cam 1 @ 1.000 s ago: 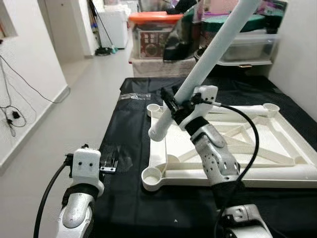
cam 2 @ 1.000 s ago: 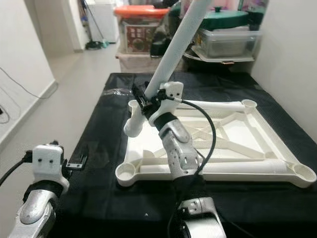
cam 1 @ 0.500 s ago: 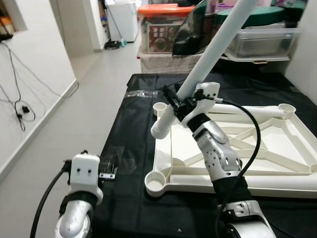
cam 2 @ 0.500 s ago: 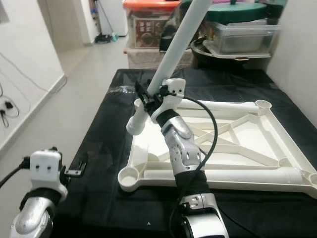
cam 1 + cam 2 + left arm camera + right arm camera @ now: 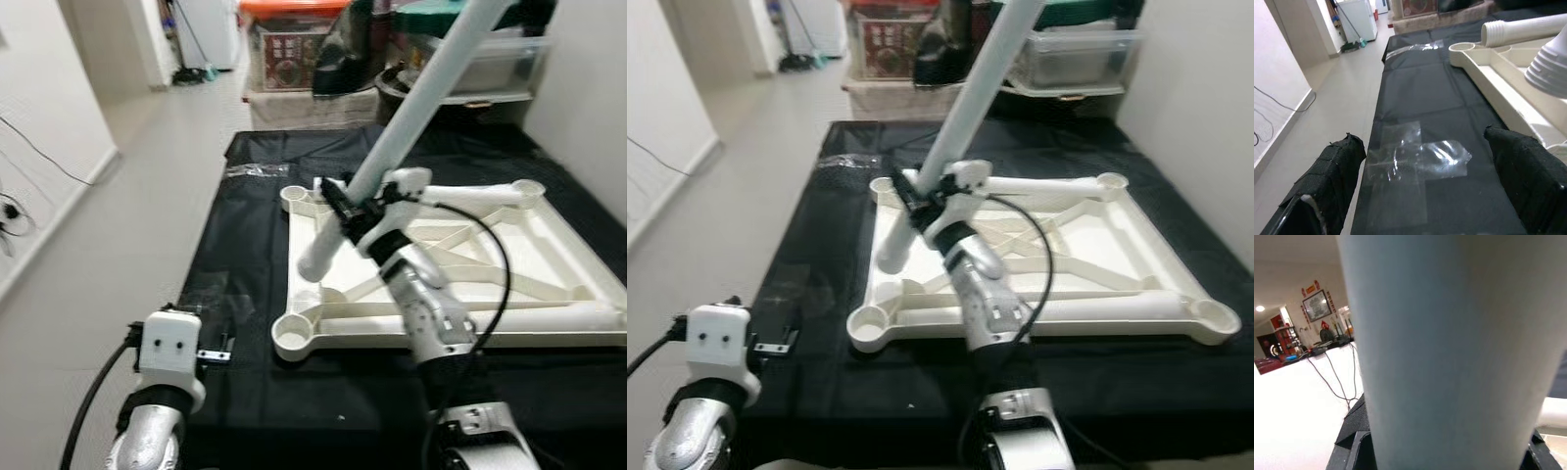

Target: Building children table

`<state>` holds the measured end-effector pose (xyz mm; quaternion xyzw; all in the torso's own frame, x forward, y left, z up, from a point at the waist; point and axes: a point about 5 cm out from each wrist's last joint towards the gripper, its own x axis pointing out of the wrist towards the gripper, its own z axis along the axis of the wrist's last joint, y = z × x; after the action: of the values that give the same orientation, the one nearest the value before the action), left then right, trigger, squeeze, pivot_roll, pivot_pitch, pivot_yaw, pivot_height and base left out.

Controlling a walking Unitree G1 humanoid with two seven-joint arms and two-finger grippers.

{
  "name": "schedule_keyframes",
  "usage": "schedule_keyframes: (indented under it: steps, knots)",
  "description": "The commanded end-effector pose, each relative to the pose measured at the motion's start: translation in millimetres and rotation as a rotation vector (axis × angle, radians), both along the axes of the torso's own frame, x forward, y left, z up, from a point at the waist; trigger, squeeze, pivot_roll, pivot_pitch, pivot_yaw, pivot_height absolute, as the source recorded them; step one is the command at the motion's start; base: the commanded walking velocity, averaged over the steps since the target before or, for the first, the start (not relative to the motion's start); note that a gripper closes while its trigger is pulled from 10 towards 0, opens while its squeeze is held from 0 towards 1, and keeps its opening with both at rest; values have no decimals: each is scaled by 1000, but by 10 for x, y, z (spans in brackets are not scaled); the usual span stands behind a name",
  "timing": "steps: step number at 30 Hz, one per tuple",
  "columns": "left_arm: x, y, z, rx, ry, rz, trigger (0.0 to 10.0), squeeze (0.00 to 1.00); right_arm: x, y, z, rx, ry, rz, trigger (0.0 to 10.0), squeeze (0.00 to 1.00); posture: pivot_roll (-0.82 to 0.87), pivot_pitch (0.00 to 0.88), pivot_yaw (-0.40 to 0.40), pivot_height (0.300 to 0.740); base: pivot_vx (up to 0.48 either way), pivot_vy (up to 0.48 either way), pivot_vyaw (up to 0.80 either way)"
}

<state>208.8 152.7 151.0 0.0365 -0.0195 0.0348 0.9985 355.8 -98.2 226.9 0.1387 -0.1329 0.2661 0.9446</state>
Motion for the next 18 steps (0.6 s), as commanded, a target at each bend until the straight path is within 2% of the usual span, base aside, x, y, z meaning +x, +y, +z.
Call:
schedule_keyframes:
  steps: [1,7,8,11,12,13,15,16,18]
  knots:
    - [-22,-10,14,6,4,7,10000,0,-21,24,64,6,-21,20,10000,0,-18,117,8,740,0,0,0]
    - [-27,-14,30,7,2,8,10000,0,-11,22,95,10,-24,35,10000,0,-20,132,7,740,0,0,0]
    - [-36,-20,48,12,-5,9,10000,0,2,38,119,18,-20,97,10000,0,-17,143,6,740,0,0,0]
    - [-36,-20,48,12,-5,9,10000,0,2,38,119,18,-20,97,10000,0,-17,143,6,740,0,0,0]
    - [-52,-27,65,22,-13,8,10000,0,15,42,143,31,-8,172,10000,0,-13,150,7,740,0,0,0]
    - [-52,-27,65,22,-13,8,10000,0,15,42,143,31,-8,172,10000,0,-13,150,7,740,0,0,0]
    - [-126,-31,87,15,-17,-10,10000,0,-2,46,234,32,3,420,10000,0,-4,172,5,740,0,0,0]
    - [-126,-31,87,15,-17,-10,10000,0,-2,46,234,32,3,420,10000,0,-4,172,5,740,0,0,0]
    - [-200,-18,83,2,-7,-15,10000,0,-33,33,305,45,-2,578,10000,0,4,187,6,740,0,0,0]
